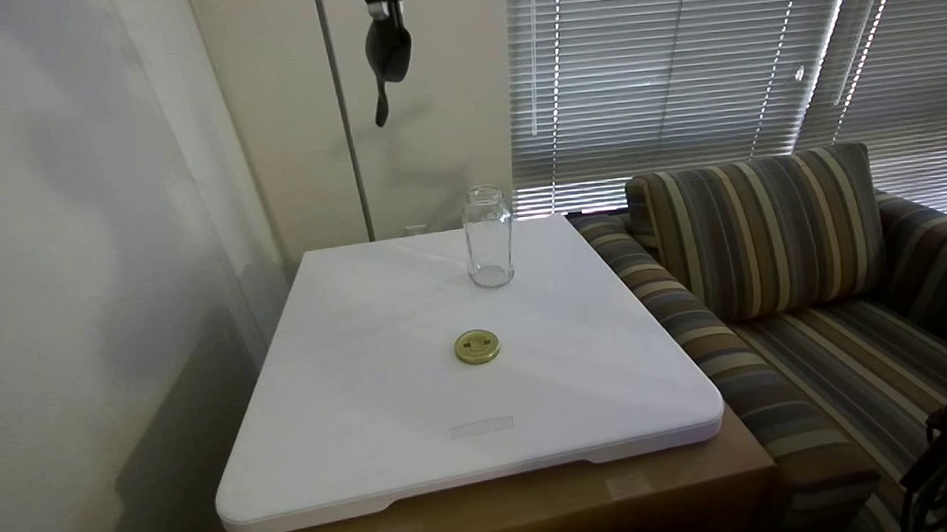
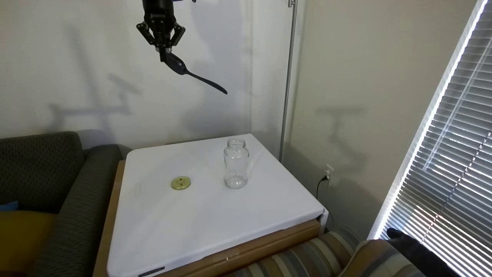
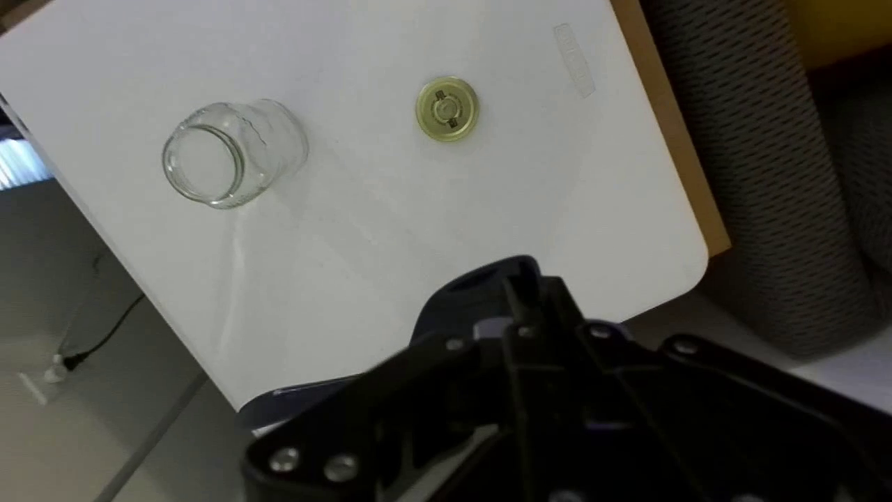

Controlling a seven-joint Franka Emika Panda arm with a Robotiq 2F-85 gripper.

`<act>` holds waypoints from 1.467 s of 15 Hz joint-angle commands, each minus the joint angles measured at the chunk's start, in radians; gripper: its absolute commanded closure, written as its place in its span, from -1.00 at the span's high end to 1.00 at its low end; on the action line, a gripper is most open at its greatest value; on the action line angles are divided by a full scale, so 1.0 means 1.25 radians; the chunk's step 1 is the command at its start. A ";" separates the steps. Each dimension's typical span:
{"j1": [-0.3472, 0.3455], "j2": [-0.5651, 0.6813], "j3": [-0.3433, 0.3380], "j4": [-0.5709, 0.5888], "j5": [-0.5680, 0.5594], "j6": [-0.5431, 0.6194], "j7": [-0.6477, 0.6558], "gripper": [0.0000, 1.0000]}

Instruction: Pick the big spoon and put it in the glass jar

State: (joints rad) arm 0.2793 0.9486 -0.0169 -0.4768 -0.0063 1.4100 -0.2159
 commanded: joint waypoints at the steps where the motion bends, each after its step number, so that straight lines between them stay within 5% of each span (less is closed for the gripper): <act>1: -0.012 0.017 0.003 0.101 -0.026 -0.087 0.122 -0.97; 2: -0.016 0.016 0.005 0.114 -0.024 -0.108 0.154 -0.97; 3: -0.017 -0.042 -0.007 0.028 -0.007 -0.096 0.201 -0.97; 9: -0.087 -0.069 0.027 0.002 0.077 -0.182 0.378 -0.97; 17: -0.066 -0.036 0.015 0.052 0.066 -0.174 0.362 -0.97; 22: -0.132 -0.038 0.060 0.026 0.150 -0.210 0.340 -0.97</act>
State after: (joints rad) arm 0.1778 0.9083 0.0166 -0.4162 0.1133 1.1798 0.2313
